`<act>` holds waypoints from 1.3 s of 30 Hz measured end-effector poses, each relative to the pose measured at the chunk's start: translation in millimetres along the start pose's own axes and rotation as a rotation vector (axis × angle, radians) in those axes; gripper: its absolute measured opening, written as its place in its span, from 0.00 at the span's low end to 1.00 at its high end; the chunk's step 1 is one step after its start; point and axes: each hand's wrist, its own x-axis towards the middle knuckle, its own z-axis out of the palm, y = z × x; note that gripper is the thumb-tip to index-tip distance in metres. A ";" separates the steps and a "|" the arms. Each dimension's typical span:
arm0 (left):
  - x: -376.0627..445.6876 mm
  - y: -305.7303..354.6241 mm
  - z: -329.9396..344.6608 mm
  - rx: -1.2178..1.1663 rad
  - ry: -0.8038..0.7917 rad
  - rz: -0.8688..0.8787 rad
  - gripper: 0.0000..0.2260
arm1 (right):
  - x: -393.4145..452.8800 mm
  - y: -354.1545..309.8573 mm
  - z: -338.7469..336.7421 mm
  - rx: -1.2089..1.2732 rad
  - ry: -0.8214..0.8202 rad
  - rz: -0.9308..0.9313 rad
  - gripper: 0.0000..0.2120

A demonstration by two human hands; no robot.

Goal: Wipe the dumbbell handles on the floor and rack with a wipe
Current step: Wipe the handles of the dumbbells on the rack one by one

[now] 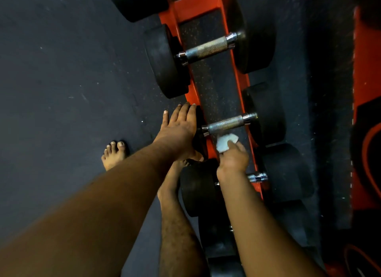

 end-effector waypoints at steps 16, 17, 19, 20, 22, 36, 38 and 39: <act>2.8 -1.5 3.8 0.002 0.010 -0.005 0.68 | 13.8 -59.3 22.5 0.481 -0.332 0.134 0.07; 4.3 -0.3 5.2 -0.002 0.009 -0.005 0.68 | 14.5 -53.3 22.1 0.412 -0.333 0.136 0.06; 4.4 -0.9 4.7 0.001 0.014 -0.005 0.69 | 5.9 -32.8 25.2 0.246 -0.383 0.175 0.10; 4.1 -0.8 4.2 0.003 0.017 -0.005 0.69 | 2.9 -29.2 25.3 0.206 -0.396 0.201 0.12; 3.6 -2.7 4.8 0.001 0.024 -0.011 0.69 | 7.3 -36.8 22.9 0.253 -0.401 0.175 0.06; 5.2 -1.0 5.2 0.005 0.047 -0.016 0.69 | -34.0 -11.5 2.3 -0.340 -0.356 -0.131 0.09; 5.6 -1.9 5.4 0.002 0.042 -0.022 0.69 | -38.9 -18.7 -5.5 -0.425 -0.342 -0.417 0.12; 5.7 -2.2 5.5 -0.004 0.035 -0.023 0.69 | -34.5 -23.2 -9.3 -0.524 -0.288 -0.652 0.15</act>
